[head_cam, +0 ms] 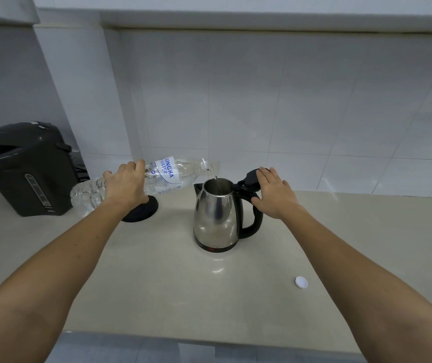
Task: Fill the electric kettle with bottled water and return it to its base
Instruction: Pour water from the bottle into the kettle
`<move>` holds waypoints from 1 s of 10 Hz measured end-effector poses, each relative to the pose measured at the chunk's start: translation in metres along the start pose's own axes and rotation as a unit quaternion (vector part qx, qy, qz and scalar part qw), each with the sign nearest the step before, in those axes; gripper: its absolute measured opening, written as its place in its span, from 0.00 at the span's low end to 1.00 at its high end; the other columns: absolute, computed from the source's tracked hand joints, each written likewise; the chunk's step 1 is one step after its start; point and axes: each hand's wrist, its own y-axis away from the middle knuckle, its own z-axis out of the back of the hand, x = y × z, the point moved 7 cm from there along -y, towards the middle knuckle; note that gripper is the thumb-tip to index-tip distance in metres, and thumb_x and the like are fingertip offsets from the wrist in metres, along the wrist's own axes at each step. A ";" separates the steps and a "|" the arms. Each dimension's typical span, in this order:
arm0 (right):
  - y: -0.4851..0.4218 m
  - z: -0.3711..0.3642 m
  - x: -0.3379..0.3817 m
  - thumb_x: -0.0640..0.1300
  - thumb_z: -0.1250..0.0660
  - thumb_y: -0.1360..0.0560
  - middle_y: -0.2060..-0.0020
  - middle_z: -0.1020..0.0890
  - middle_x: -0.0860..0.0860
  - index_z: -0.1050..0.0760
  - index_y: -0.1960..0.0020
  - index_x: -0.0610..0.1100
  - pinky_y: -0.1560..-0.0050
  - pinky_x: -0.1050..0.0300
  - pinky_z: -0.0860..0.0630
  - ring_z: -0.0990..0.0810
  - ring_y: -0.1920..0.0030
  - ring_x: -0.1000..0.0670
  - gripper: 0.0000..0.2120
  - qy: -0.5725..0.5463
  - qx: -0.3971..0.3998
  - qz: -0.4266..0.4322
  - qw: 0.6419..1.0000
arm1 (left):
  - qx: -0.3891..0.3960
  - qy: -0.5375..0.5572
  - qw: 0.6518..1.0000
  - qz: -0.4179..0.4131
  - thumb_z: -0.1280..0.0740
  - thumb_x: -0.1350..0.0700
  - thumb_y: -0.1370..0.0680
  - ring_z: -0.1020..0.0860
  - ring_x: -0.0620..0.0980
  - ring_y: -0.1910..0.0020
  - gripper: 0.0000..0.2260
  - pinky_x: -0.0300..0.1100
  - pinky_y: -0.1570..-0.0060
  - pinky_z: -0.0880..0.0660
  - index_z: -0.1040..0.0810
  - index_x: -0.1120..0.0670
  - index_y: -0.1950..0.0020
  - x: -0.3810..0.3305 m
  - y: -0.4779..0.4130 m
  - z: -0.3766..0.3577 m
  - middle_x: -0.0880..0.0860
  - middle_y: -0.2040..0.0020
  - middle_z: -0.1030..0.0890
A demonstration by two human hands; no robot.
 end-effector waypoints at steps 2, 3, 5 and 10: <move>0.001 0.000 0.001 0.50 0.41 0.23 0.22 0.52 0.49 0.54 0.22 0.42 0.25 0.42 0.46 0.57 0.22 0.47 0.36 0.001 -0.002 0.001 1.000 | 0.000 -0.015 1.000 -0.008 0.24 0.53 0.36 0.25 0.56 0.46 0.32 0.56 0.46 0.30 0.33 0.57 0.37 -0.001 0.001 0.001 0.55 0.45 0.24; 0.001 0.000 0.001 0.50 0.41 0.23 0.22 0.52 0.49 0.54 0.22 0.41 0.25 0.42 0.46 0.57 0.22 0.47 0.35 0.001 -0.002 0.002 1.000 | 0.001 -0.018 1.000 -0.007 0.24 0.53 0.36 0.25 0.56 0.46 0.31 0.55 0.46 0.30 0.33 0.57 0.37 0.000 0.001 0.001 0.55 0.45 0.24; 0.001 0.000 0.001 0.50 0.41 0.23 0.22 0.51 0.50 0.53 0.22 0.41 0.25 0.43 0.46 0.57 0.22 0.47 0.35 0.000 -0.006 0.004 1.000 | 0.003 -0.027 1.000 -0.012 0.24 0.52 0.36 0.25 0.56 0.46 0.31 0.55 0.47 0.30 0.33 0.57 0.37 -0.002 0.003 0.002 0.55 0.45 0.24; 0.001 -0.001 0.000 0.49 0.40 0.23 0.22 0.52 0.50 0.54 0.22 0.42 0.25 0.43 0.46 0.57 0.22 0.47 0.36 -0.006 -0.005 0.007 1.000 | 0.011 -0.004 1.000 -0.002 0.25 0.53 0.35 0.25 0.57 0.46 0.29 0.54 0.47 0.30 0.33 0.57 0.38 -0.007 0.010 -0.008 0.55 0.45 0.24</move>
